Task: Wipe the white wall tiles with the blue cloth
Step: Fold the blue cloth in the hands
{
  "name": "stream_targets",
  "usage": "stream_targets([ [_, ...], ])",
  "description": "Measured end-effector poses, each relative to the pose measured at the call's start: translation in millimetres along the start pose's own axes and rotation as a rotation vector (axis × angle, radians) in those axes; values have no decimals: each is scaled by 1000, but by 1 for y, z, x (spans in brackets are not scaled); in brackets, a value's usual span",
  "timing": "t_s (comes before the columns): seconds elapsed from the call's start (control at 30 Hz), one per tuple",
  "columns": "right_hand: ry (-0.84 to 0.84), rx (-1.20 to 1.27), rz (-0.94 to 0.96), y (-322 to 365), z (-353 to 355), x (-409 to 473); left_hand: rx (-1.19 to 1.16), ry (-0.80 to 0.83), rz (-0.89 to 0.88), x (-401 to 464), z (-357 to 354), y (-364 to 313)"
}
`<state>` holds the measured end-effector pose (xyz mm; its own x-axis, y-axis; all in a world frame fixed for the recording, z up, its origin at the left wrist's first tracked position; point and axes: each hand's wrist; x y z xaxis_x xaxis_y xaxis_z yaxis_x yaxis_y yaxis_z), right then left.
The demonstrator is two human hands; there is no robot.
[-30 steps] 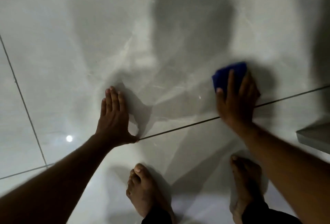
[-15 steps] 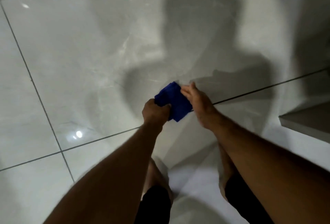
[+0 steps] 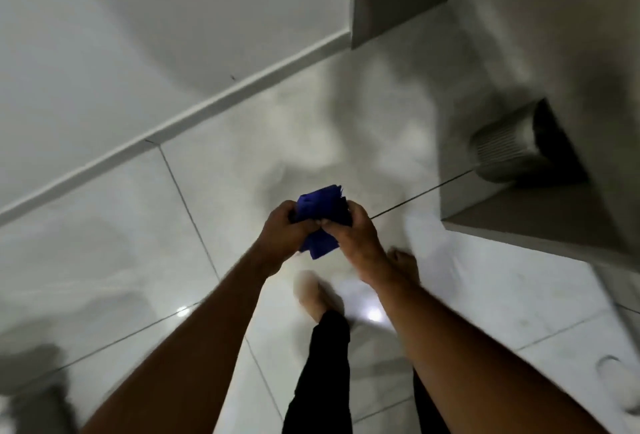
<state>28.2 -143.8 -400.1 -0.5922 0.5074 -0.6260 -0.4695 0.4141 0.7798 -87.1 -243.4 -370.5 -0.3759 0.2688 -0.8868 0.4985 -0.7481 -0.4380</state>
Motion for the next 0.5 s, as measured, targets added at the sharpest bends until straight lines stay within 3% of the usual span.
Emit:
stream_targets([
  [0.2, 252, -29, 153, 188, 13, -138, -189, 119, -83, -214, 53, -83],
  [0.37, 200, -136, 316, 273, 19, -222, -268, 82, -198, -321, 61, -101],
  [0.5, 137, -215, 408, 297, 30, -267, -165, 71, -364, -360, 56, -113],
])
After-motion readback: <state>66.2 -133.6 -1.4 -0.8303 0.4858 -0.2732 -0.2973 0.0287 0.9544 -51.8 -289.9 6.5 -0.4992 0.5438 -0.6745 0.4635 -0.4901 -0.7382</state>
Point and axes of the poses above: each hand's wrist, its own x-axis towards the middle knuckle, its own z-axis out of the back of the hand, y = z × x, and after that the axes turned 11 degrees about z, right-handed
